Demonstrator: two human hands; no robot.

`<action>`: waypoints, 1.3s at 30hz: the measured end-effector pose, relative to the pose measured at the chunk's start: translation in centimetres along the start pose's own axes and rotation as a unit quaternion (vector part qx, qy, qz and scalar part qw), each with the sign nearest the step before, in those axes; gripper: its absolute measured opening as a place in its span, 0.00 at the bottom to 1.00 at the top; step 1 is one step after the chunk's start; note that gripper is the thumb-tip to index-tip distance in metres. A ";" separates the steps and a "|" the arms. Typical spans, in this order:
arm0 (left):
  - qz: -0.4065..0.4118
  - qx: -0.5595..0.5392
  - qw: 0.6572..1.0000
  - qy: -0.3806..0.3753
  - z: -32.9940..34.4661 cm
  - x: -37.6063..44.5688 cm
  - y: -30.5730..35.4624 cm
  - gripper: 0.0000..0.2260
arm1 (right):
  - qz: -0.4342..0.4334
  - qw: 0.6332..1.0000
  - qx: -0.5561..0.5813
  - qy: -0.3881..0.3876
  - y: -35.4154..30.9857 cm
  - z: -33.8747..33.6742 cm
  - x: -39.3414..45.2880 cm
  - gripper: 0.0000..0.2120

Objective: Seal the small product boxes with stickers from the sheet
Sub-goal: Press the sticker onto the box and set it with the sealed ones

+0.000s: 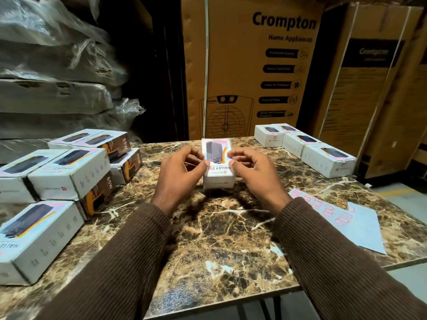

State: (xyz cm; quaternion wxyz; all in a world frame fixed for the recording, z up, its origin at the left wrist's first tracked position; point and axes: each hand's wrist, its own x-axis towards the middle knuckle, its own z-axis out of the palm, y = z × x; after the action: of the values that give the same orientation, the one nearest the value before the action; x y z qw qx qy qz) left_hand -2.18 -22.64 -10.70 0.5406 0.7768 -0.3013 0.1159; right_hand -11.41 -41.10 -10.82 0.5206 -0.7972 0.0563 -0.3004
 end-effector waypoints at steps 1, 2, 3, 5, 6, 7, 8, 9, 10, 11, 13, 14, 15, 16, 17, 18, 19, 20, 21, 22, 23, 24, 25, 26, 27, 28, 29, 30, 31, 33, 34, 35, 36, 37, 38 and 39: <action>-0.002 0.005 1.000 -0.002 0.0 0.0 -0.1 0.04 | 0.006 1.000 0.003 0.001 0.0 0.0 0.0 0.10; -0.006 0.011 1.000 -0.006 0.1 -0.1 -0.2 0.04 | 0.013 1.000 0.005 0.000 0.0 0.0 0.1 0.10; -0.013 0.020 1.000 -0.014 0.1 -0.1 -0.3 0.04 | 0.022 1.000 0.006 -0.003 0.0 -0.1 0.1 0.10; -0.021 0.041 0.999 -0.026 0.2 0.0 -0.7 0.04 | 0.038 0.999 0.004 -0.011 0.2 -0.1 0.3 0.09; -0.020 0.051 0.998 -0.029 0.2 0.1 -0.9 0.04 | 0.042 0.999 0.000 -0.015 0.2 -0.1 0.3 0.09; -0.019 0.059 0.998 -0.031 0.2 0.1 -1.1 0.03 | 0.043 0.999 -0.005 -0.019 0.3 -0.1 0.3 0.09; -0.018 0.066 0.997 -0.034 0.2 0.1 -1.2 0.03 | 0.044 0.999 -0.010 -0.022 0.3 -0.2 0.3 0.09; -0.017 0.072 0.997 -0.037 0.2 0.2 -1.3 0.03 | 0.048 0.998 -0.013 -0.025 0.3 -0.2 0.3 0.09; -0.017 0.075 0.996 -0.040 0.3 0.2 -1.4 0.03 | 0.054 0.998 -0.014 -0.030 0.3 -0.2 0.3 0.10; -0.016 0.077 0.996 -0.042 0.3 0.2 -1.4 0.03 | 0.060 0.998 -0.017 -0.033 0.3 -0.2 0.3 0.10; -0.016 0.079 0.996 -0.044 0.3 0.3 -1.4 0.03 | 0.066 0.997 -0.023 -0.037 0.4 -0.2 0.5 0.10; -0.016 0.079 0.996 -0.042 0.3 0.3 -1.4 0.03 | 0.065 0.997 -0.030 -0.038 0.5 -0.2 0.6 0.10; -0.014 0.080 0.996 -0.038 0.3 0.3 -1.4 0.02 | 0.059 0.997 -0.040 -0.039 0.5 -0.2 0.6 0.10; -0.012 0.079 0.996 -0.032 0.3 0.4 -1.5 0.02 | 0.046 0.996 -0.058 -0.040 0.6 -0.2 0.6 0.09; -0.009 0.078 0.997 -0.026 0.3 0.4 -1.5 0.02 | 0.025 0.996 -0.081 -0.037 0.6 -0.3 0.6 0.09; -0.002 0.078 0.997 -0.018 0.2 0.5 -1.4 0.02 | -0.005 0.994 -0.108 -0.029 0.7 -0.4 0.6 0.08; 0.011 0.080 0.997 -0.011 0.2 0.8 -1.3 0.02 | -0.037 0.990 -0.135 -0.019 0.7 -0.4 0.6 0.07; 0.026 0.081 0.996 -0.005 0.2 1.1 -1.2 0.02 | -0.069 0.985 -0.160 -0.012 0.6 -0.4 0.5 0.07; 0.043 0.078 0.996 0.000 0.2 1.6 -1.0 0.03 | -0.101 0.979 -0.178 -0.012 0.4 -0.3 0.4 0.07; 0.056 0.070 0.996 -0.002 0.2 2.3 -1.0 0.03 | -0.132 0.972 -0.192 -0.020 0.2 -0.1 0.3 0.09; 0.063 0.057 0.996 -0.016 0.2 3.1 -1.0 0.03 | -0.164 0.965 -0.202 -0.031 0.0 0.1 0.1 0.12; 0.062 0.044 0.996 -0.043 0.4 4.0 -1.1 0.04 | -0.199 0.956 -0.212 -0.045 -0.2 0.3 -0.2 0.13; 0.059 0.035 0.995 -0.078 0.5 4.8 -1.2 0.06 | -0.234 0.945 -0.220 -0.059 -0.3 0.6 -0.4 0.13; 0.051 0.027 0.992 -0.116 0.7 5.7 -1.4 0.07 | -0.261 0.935 -0.230 -0.072 -0.5 0.8 -0.7 0.12; 0.040 0.017 0.987 -0.153 0.9 6.3 -1.5 0.09 | -0.278 0.927 -0.240 -0.082 -0.6 0.9 -0.8 0.11; 0.028 0.006 0.982 -0.186 1.0 6.9 -1.7 0.10 | -0.285 0.922 -0.247 -0.090 -0.7 1.0 -0.9 0.09; 0.017 -0.002 0.977 -0.214 1.1 7.3 -1.9 0.11 | -0.288 0.919 -0.252 -0.098 -0.7 1.0 -1.0 0.08; 0.010 -0.004 0.972 -0.236 1.2 7.7 -2.1 0.12 | -0.286 0.918 -0.255 -0.105 -0.8 1.0 -1.1 0.08; 0.010 -0.003 0.967 -0.253 1.2 7.9 -2.3 0.12 | -0.284 0.917 -0.256 -0.112 -0.8 0.9 -1.2 0.08; 0.010 -0.018 0.963 -0.269 1.2 8.1 -2.8 0.11 | -0.274 0.916 -0.265 -0.127 -0.9 0.9 -1.2 0.07; 0.002 -0.031 0.964 -0.263 1.2 8.1 -3.0 0.11 | -0.268 0.915 -0.272 -0.133 -0.9 0.9 -1.2 0.06; -0.002 -0.040 0.966 -0.255 1.0 7.9 -3.0 0.11 | -0.264 0.913 -0.278 -0.137 -1.0 1.0 -1.2 0.05; -0.007 -0.045 0.968 -0.246 0.9 7.8 -3.2 0.10 | -0.261 0.913 -0.282 -0.139 -1.0 1.0 -1.2 0.05; -0.008 -0.048 0.970 -0.239 0.7 7.6 -3.3 0.10 | -0.257 0.914 -0.282 -0.141 -1.0 1.0 -1.2 0.04; -0.012 -0.050 0.972 -0.231 0.6 7.4 -3.5 0.09 | -0.250 0.916 -0.280 -0.144 -1.0 0.9 -1.2 0.03; -0.016 -0.054 0.974 -0.221 0.3 7.1 -3.6 0.09 | -0.242 0.918 -0.278 -0.147 -1.0 0.9 -1.2 0.02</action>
State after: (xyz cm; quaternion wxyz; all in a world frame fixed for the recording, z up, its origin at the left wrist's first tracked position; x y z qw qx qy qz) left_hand 5.57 -24.54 -10.02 0.5036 0.7573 -0.4071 -0.0840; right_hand -12.15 -39.48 -10.73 0.1922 -0.9341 -0.1341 -0.2692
